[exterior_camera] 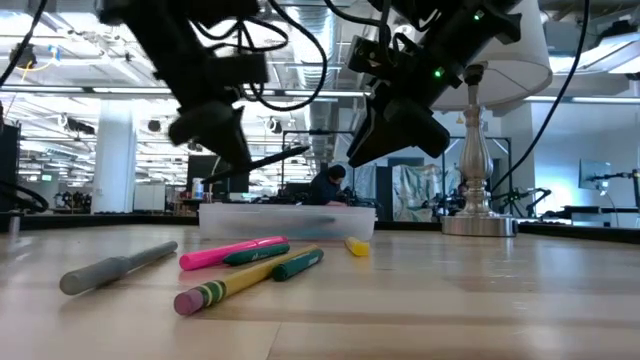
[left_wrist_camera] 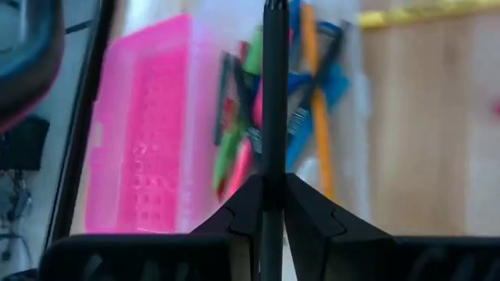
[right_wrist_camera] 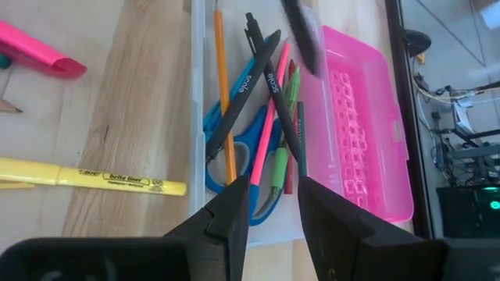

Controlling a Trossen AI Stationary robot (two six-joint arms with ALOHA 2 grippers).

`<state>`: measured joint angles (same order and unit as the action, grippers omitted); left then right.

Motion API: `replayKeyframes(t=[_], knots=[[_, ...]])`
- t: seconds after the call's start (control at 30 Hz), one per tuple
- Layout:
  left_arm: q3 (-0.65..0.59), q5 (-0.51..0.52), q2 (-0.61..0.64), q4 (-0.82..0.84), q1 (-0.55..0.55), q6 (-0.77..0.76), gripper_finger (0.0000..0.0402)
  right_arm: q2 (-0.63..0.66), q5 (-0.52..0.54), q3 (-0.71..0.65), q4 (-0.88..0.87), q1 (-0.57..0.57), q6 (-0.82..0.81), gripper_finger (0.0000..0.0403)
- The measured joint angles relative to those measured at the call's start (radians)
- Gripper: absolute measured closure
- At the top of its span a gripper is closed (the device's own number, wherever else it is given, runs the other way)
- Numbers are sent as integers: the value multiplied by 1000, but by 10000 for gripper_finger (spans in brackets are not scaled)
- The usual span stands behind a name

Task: Pick & place school supplies into a supply box
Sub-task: Put the black pen into the pink supply box

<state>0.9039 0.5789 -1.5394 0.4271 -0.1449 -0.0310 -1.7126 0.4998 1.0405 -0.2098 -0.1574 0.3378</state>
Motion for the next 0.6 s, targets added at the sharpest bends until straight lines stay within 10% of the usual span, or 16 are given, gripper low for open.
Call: replayKeyframes(t=[0.3, 0.6], knots=[[0, -277, 0, -120, 202, -57, 368, 0, -1, 0, -26, 0, -24, 297], [0, -310, 0, -131, 280, 7, 366, 0, -1, 0, -35, 0, -26, 297]])
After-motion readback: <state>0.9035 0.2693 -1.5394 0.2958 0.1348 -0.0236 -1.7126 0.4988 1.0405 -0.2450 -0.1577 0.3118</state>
